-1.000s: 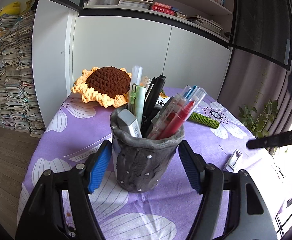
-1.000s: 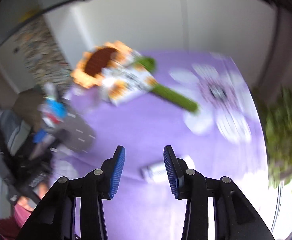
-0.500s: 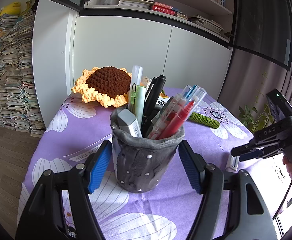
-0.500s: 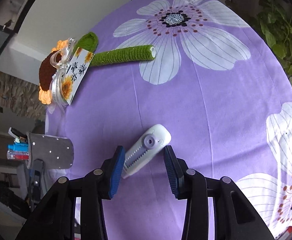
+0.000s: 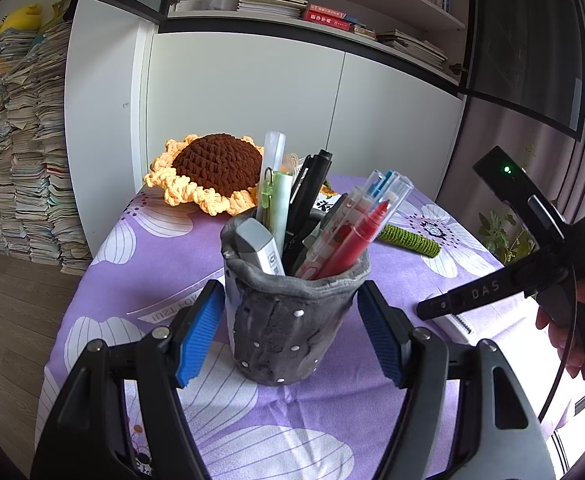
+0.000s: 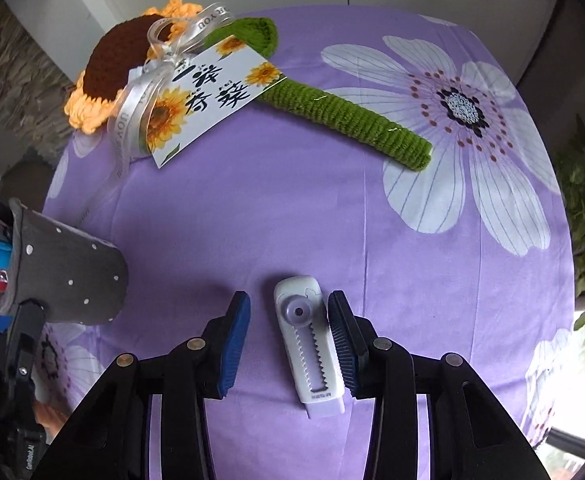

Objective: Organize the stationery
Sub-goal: 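Grasp the white correction-tape dispenser with the right gripper, then push the correction-tape dispenser down into the cup and release it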

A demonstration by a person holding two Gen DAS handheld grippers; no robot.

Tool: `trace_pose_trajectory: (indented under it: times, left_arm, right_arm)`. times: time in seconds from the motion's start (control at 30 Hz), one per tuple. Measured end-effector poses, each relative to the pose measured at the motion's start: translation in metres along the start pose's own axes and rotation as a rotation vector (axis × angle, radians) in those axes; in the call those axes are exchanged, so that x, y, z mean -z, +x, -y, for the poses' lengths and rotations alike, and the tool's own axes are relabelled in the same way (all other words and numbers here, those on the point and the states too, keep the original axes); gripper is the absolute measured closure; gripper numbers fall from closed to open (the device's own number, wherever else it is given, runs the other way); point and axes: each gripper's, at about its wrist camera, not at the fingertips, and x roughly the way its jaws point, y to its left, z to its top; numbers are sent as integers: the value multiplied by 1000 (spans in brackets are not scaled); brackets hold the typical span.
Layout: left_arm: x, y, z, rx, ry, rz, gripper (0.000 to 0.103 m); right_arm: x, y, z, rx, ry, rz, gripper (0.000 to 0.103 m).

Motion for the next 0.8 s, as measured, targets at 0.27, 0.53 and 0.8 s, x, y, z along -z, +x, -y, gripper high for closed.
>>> trace_pose_trajectory:
  times: [0.27, 0.53, 0.8]
  left_arm:
    - [0, 0, 0, 0, 0, 0, 34]
    - [0, 0, 0, 0, 0, 0, 34]
    - [0, 0, 0, 0, 0, 0, 34]
  right_arm:
    - [4, 8, -13, 77, -106, 14, 74]
    - [21, -34, -19, 40, -155, 153, 76]
    - [34, -103, -43, -71, -216, 349, 76]
